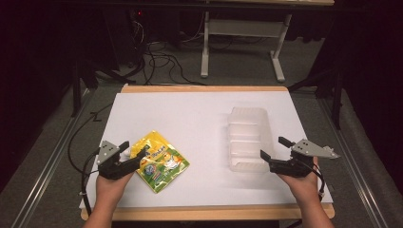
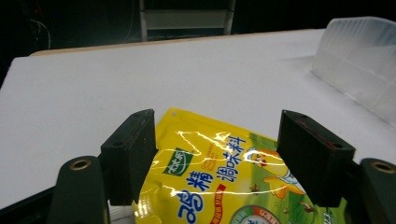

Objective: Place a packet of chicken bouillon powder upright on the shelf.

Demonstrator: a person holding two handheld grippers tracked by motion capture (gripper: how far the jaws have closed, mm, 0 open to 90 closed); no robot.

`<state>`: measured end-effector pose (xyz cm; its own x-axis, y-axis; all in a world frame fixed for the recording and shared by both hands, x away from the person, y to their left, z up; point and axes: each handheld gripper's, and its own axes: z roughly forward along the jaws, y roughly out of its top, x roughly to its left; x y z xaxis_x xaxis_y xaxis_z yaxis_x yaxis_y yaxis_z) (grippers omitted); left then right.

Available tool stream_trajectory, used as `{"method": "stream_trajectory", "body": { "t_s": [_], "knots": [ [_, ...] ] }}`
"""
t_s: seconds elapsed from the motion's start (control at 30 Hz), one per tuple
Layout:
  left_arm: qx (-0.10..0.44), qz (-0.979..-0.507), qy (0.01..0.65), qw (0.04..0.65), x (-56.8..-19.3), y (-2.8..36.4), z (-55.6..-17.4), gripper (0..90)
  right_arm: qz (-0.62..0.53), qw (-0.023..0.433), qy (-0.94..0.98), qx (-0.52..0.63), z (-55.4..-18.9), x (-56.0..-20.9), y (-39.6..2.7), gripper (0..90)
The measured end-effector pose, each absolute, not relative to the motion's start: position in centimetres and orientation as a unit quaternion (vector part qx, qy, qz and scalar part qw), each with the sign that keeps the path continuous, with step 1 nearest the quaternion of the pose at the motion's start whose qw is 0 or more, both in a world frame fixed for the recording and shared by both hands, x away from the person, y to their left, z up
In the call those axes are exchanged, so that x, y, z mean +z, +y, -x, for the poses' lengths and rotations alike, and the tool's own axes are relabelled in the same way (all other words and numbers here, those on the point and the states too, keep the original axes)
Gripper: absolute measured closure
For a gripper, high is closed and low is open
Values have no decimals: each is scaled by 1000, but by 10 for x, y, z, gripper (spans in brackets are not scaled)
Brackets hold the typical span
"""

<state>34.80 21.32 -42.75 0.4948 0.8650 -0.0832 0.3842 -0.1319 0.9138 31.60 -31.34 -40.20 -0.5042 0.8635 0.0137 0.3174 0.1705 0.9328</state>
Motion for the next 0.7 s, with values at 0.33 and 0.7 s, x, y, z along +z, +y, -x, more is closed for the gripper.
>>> {"method": "stream_trajectory", "body": {
  "t_s": [0.33, 0.7],
  "knots": [
    [252, -728, 426, 475, -430, 208, -347, 286, -415, 268, 718, 491, -318, -404, -312, 124],
    [243, -729, 426, 478, -433, 210, -349, 290, -414, 265, 722, 486, -320, -406, -307, 126]
  ]
}}
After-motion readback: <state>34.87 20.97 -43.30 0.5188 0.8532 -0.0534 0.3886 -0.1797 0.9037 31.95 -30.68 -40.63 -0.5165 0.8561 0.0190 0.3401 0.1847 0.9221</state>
